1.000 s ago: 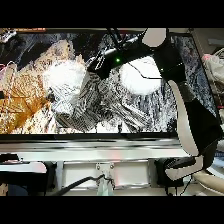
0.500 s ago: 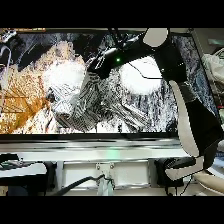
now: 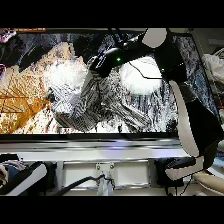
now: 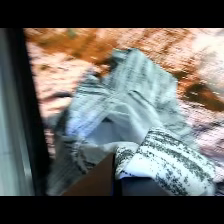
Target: Fold the clothes and pants, and hang the long-sleeved shirts on hangers.
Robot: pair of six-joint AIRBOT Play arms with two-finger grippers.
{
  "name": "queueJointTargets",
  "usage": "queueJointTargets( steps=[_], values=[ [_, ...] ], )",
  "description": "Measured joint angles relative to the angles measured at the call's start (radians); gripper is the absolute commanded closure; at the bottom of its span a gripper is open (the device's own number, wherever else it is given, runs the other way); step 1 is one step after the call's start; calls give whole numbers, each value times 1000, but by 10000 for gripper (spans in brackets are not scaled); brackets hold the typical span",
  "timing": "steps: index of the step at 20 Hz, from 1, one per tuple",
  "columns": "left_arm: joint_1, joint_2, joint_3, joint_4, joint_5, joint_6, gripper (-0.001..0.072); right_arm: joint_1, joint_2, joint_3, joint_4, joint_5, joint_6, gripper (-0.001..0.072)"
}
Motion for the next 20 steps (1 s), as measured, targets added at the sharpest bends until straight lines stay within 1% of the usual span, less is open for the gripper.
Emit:
queueJointTargets(
  steps=[3,5,8,11,16,20],
  values=[
    [-126,133,4,-40,-126,27,691,0,0,0,-91,-8,0,687],
    [-224,206,-1,-53,-234,89,690,0,3,0,-126,-3,0,687],
    [-349,297,-39,-53,-400,196,690,0,21,0,-150,48,0,688],
    [-430,385,-112,-13,-520,253,690,0,51,1,-160,135,0,688],
    [-540,549,-274,20,-621,379,690,-2,101,2,-165,302,3,688],
    [-621,612,-340,28,-650,475,690,-6,118,2,-169,350,8,688]
  ],
)
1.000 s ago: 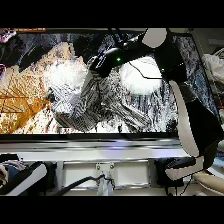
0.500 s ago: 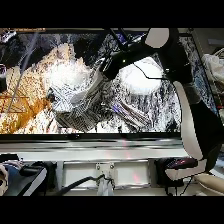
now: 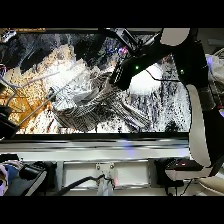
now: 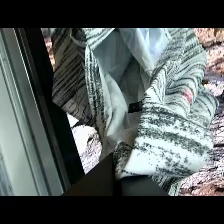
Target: Fold the clothes and pants, and hang the long-sleeved shirts on hangers.
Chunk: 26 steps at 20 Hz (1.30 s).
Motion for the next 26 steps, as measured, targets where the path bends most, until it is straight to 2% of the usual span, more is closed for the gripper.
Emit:
queueJointTargets(
  steps=[11,15,21,26],
  values=[
    [-119,-12,-24,-39,-24,110,690,-2,5,0,-3,-5,0,687],
    [-130,-89,-24,-43,34,121,690,-2,5,0,1,-5,23,688],
    [-132,-221,-24,-8,144,120,690,-2,5,0,8,25,56,688],
    [-133,-254,-24,87,222,40,692,-2,5,0,7,29,67,688]
  ],
)
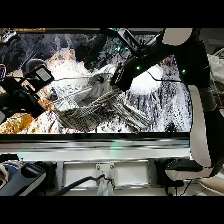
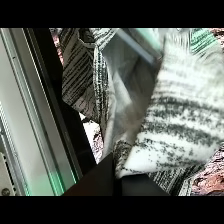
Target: Fold the clothes and pants, and hang the long-sleeved shirts on hangers.
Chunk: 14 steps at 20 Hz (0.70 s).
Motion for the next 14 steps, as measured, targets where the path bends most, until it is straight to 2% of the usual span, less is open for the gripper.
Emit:
queueJointTargets(
  steps=[3,8,11,14],
  values=[
    [-3,8,0,-45,51,10,691,0,0,0,-3,-18,4,687],
    [-31,11,0,-210,87,162,691,0,0,0,-24,-48,4,688],
    [-42,-10,0,-249,103,238,691,2,0,0,-33,-54,5,686],
    [-46,-73,0,-270,151,277,691,8,0,0,-29,-58,11,685]
  ],
)
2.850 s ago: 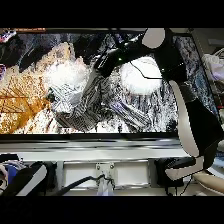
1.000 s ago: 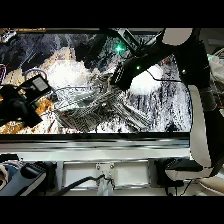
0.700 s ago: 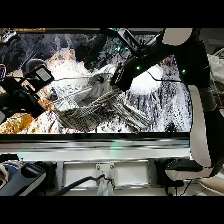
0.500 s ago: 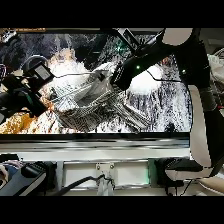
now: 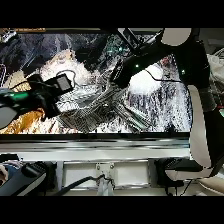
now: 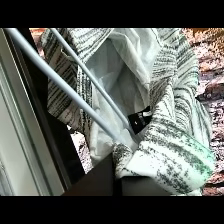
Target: Fold the clothes and pants, and hang the long-sleeved shirts on hangers.
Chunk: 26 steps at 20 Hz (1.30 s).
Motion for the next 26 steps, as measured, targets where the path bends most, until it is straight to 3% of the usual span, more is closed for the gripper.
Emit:
queueJointTargets(
  steps=[5,10,14,20,26],
  values=[
    [-1,-166,0,-87,190,19,691,24,1,0,31,23,15,685],
    [-1,-327,0,-336,407,25,692,62,1,0,42,54,29,685],
    [0,-385,0,-481,493,40,692,74,1,0,28,73,29,685],
    [33,-397,0,-777,524,209,693,77,8,0,-40,115,29,684],
    [138,-398,0,-1123,382,439,693,78,30,0,-59,132,29,684]
  ],
)
